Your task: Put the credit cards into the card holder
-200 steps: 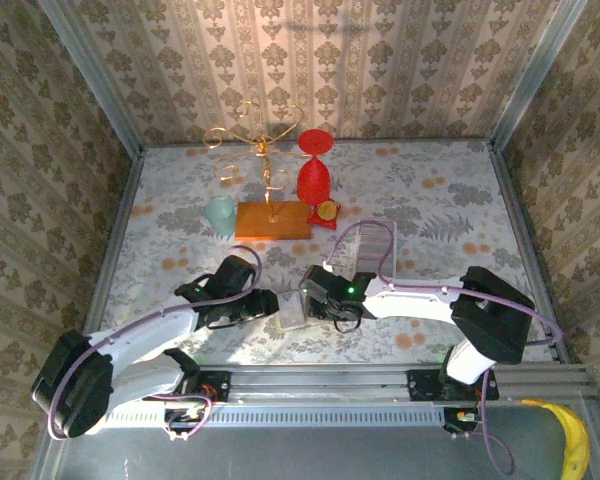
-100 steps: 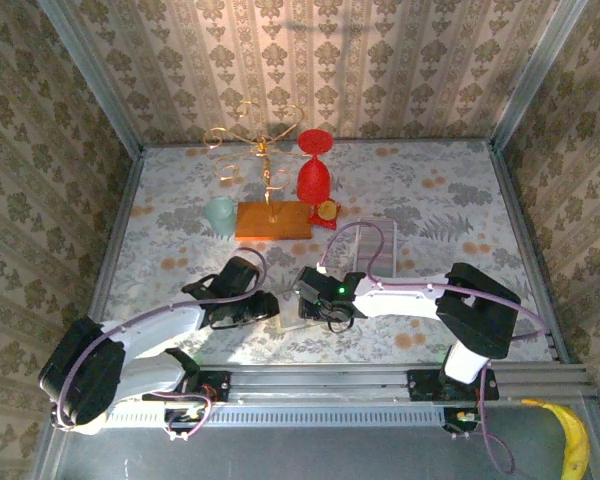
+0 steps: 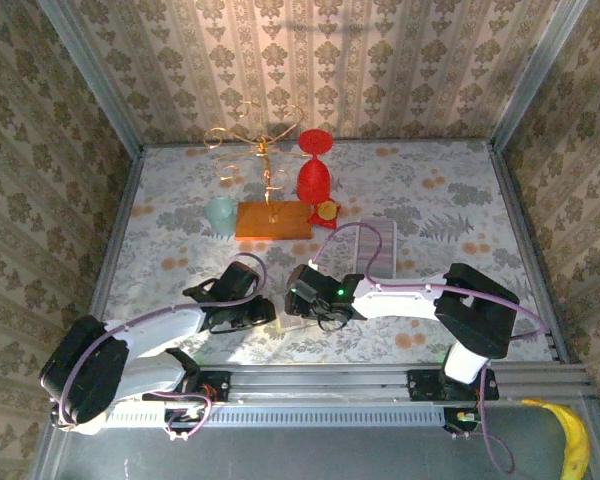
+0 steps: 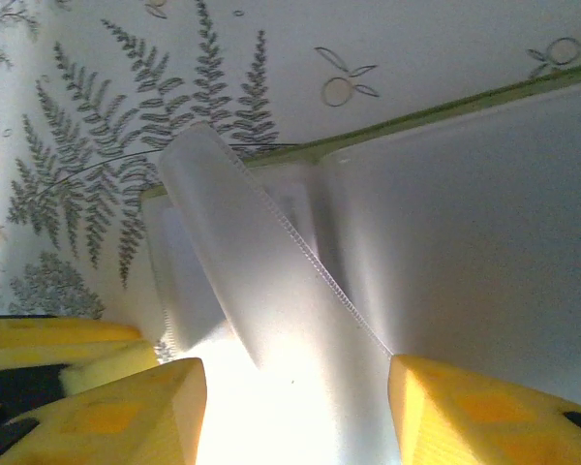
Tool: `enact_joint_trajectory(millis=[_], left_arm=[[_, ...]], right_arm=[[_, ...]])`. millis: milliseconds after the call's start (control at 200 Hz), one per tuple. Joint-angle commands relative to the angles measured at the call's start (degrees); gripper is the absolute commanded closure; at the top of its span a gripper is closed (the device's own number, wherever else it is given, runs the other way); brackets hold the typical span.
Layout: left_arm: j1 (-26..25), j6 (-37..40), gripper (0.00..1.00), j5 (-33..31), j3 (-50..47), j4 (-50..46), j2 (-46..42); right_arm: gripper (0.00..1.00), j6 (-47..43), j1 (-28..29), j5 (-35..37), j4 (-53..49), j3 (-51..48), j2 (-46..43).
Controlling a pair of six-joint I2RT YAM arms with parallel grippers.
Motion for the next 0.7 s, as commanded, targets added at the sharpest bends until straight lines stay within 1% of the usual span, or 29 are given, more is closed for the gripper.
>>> enact_joint_trajectory(millis=[0,155,250,365,530,595,695], left_arm=[[-0.18,-0.89,0.75,-1.73,-0.79,-1.12,-1.02],[-0.01,-1.64,0.80,-5.38,-0.61,-5.07,-4.01],[0.32,-2.20,0.80,-7.77,-0.53,-8.10,-7.37],[0.52,-2.65,0.80,-11.59,-0.35,-12.44,-11.88],[1.18,-3.52,0.81,-14.84,-0.13,-17.98,-17.72],[1.32,-3.92,0.81,-16.50,0.22,-20.38,-20.11],[1.47,-4.54,0.79,-19.03,0.62,-23.74,-23.76]], right_arm=[[0.48,0.84,0.81,-1.07,2.16,0.21,0.08],[0.49,1.26,1.21,-1.59,4.58,0.16,0.16],[0.52,1.70,1.36,-2.74,5.81,0.55,1.08],[0.52,2.05,1.73,-3.87,7.73,1.23,2.24],[0.53,2.12,2.25,-5.50,9.87,2.43,3.78],[0.53,2.13,2.48,-6.54,13.18,2.24,3.82],[0.53,1.90,2.79,-9.84,21.39,1.89,3.53]])
